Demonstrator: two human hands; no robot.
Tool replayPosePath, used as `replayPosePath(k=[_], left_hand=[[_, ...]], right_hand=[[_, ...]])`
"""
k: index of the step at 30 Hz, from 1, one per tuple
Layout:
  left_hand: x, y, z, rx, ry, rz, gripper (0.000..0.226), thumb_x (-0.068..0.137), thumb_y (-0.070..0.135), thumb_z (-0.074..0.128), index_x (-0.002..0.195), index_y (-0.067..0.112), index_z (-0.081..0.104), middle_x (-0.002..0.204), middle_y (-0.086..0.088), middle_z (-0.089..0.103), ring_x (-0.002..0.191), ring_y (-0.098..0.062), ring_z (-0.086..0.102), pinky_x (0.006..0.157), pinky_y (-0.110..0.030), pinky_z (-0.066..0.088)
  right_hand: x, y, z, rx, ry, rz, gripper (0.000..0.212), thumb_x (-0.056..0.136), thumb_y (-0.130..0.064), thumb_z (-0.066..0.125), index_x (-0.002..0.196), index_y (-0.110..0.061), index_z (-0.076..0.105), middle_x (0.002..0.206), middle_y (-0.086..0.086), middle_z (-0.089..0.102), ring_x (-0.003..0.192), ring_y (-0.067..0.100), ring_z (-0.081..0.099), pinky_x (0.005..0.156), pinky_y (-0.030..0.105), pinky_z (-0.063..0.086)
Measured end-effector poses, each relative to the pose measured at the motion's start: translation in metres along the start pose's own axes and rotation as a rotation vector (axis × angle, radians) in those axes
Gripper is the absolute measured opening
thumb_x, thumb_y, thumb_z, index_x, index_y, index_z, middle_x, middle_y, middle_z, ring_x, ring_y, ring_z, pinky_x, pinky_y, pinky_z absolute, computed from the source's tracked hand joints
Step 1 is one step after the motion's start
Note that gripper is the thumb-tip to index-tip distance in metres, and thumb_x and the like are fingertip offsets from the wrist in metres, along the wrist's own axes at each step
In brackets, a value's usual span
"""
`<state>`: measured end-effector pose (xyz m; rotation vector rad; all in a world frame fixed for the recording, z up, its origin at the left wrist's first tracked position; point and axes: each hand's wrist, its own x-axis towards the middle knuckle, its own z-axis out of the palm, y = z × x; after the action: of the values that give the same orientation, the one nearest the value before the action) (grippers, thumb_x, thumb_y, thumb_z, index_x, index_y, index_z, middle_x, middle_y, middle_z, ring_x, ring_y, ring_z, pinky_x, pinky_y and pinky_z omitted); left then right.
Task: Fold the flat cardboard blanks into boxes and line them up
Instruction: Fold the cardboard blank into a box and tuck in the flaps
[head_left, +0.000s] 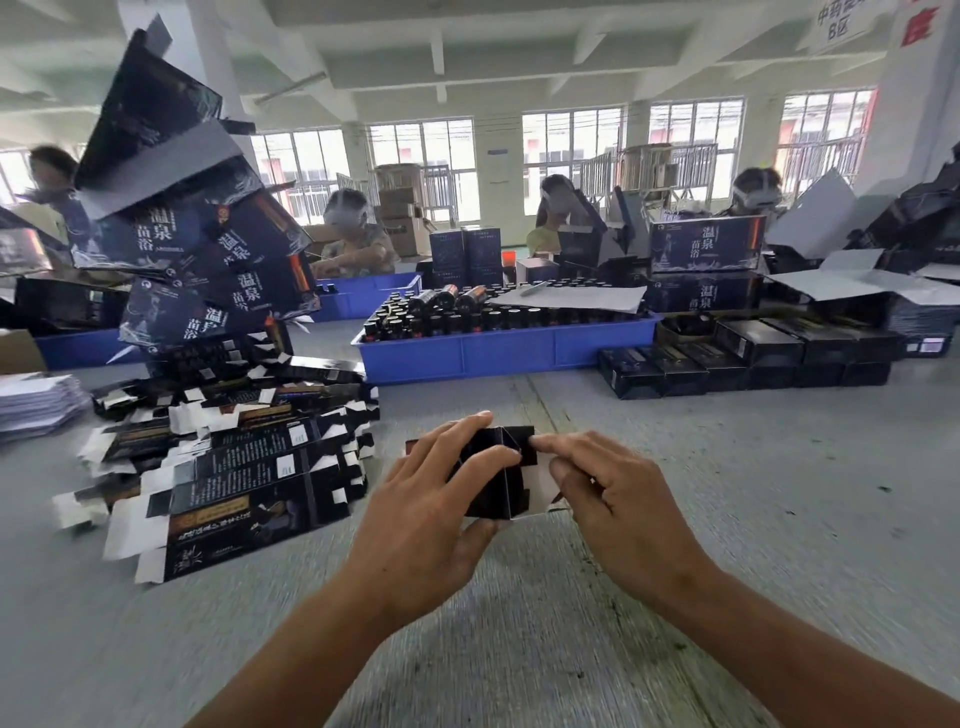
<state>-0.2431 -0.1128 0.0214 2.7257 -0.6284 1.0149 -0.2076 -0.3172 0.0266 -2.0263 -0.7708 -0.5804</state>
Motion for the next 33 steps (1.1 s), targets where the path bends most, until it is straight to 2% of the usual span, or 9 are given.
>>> replayPosePath(k=[3, 7, 10, 12, 16, 21, 25, 29, 33], left_hand=[[0.0, -0.001, 0.001, 0.026, -0.003, -0.005, 0.085, 0.077, 0.03, 0.084, 0.147, 0.034, 0.036, 0.152, -0.005, 0.044, 0.134, -0.028, 0.047, 0.096, -0.046, 0.052], [-0.001, -0.004, 0.0, 0.046, 0.004, -0.026, 0.079, 0.079, 0.03, 0.084, 0.145, 0.038, 0.042, 0.149, -0.006, 0.044, 0.13, -0.031, 0.051, 0.082, -0.044, 0.059], [-0.001, -0.007, -0.001, 0.055, 0.017, -0.033, 0.072, 0.078, 0.03, 0.083, 0.14, 0.038, 0.047, 0.147, -0.007, 0.045, 0.129, -0.032, 0.051, 0.074, -0.046, 0.062], [-0.001, -0.006, 0.0, 0.069, 0.015, -0.019, 0.071, 0.078, 0.03, 0.082, 0.139, 0.039, 0.047, 0.147, -0.008, 0.046, 0.129, -0.032, 0.051, 0.075, -0.046, 0.062], [-0.001, -0.001, 0.001, 0.103, 0.034, 0.023, 0.06, 0.082, 0.037, 0.07, 0.137, 0.038, 0.048, 0.146, -0.008, 0.047, 0.128, -0.029, 0.05, 0.078, -0.043, 0.059], [-0.001, 0.001, 0.003, 0.115, 0.06, 0.026, 0.055, 0.082, 0.039, 0.066, 0.135, 0.036, 0.052, 0.147, -0.009, 0.047, 0.128, -0.028, 0.048, 0.078, -0.04, 0.057], [-0.001, 0.002, 0.004, 0.079, 0.089, 0.014, 0.063, 0.081, 0.036, 0.072, 0.139, 0.036, 0.048, 0.147, -0.008, 0.046, 0.128, -0.029, 0.05, 0.08, -0.042, 0.058], [-0.001, 0.004, 0.004, -0.016, 0.145, -0.066, 0.09, 0.078, 0.035, 0.077, 0.153, 0.028, 0.028, 0.147, 0.002, 0.042, 0.129, -0.021, 0.046, 0.089, -0.038, 0.056], [-0.001, 0.011, 0.004, -0.016, 0.135, -0.127, 0.094, 0.077, 0.042, 0.07, 0.156, 0.021, 0.022, 0.142, 0.005, 0.041, 0.125, -0.014, 0.042, 0.087, -0.029, 0.045]], right_hand=[[0.002, 0.001, -0.001, 0.016, -0.053, 0.023, 0.03, 0.104, -0.017, 0.052, 0.129, -0.021, 0.067, 0.115, -0.016, 0.065, 0.102, -0.01, 0.057, 0.085, 0.005, 0.041], [0.002, 0.0, -0.005, 0.124, -0.203, 0.083, 0.05, 0.093, -0.054, 0.061, 0.139, -0.034, 0.055, 0.125, -0.023, 0.057, 0.109, -0.007, 0.057, 0.085, 0.014, 0.05], [0.001, 0.003, -0.004, 0.104, -0.265, 0.074, 0.063, 0.087, -0.035, 0.074, 0.145, -0.036, 0.048, 0.131, -0.024, 0.054, 0.11, -0.006, 0.057, 0.086, 0.012, 0.05], [0.0, 0.004, -0.002, 0.113, -0.185, 0.083, 0.054, 0.09, -0.023, 0.072, 0.139, -0.034, 0.055, 0.124, -0.023, 0.059, 0.103, -0.006, 0.059, 0.082, 0.009, 0.049], [-0.001, 0.004, 0.0, 0.135, -0.051, 0.102, 0.038, 0.088, -0.025, 0.076, 0.123, -0.035, 0.065, 0.107, -0.022, 0.066, 0.091, -0.002, 0.064, 0.075, 0.011, 0.05], [-0.001, 0.0, 0.001, 0.189, 0.008, 0.138, 0.041, 0.085, -0.03, 0.078, 0.115, -0.04, 0.052, 0.108, -0.02, 0.067, 0.089, -0.005, 0.066, 0.072, 0.009, 0.05], [-0.003, -0.002, 0.001, 0.199, 0.011, 0.136, 0.031, 0.085, -0.026, 0.079, 0.098, -0.041, 0.056, 0.095, -0.018, 0.069, 0.088, -0.006, 0.066, 0.07, 0.009, 0.051], [-0.003, -0.004, 0.001, 0.208, -0.037, 0.072, 0.034, 0.089, -0.006, 0.07, 0.11, -0.033, 0.069, 0.106, -0.021, 0.068, 0.097, -0.005, 0.064, 0.075, 0.009, 0.05], [-0.001, 0.0, 0.002, 0.331, -0.013, 0.164, 0.012, 0.091, -0.028, 0.07, 0.099, -0.037, 0.069, 0.097, -0.023, 0.071, 0.089, -0.002, 0.068, 0.07, 0.01, 0.051]])
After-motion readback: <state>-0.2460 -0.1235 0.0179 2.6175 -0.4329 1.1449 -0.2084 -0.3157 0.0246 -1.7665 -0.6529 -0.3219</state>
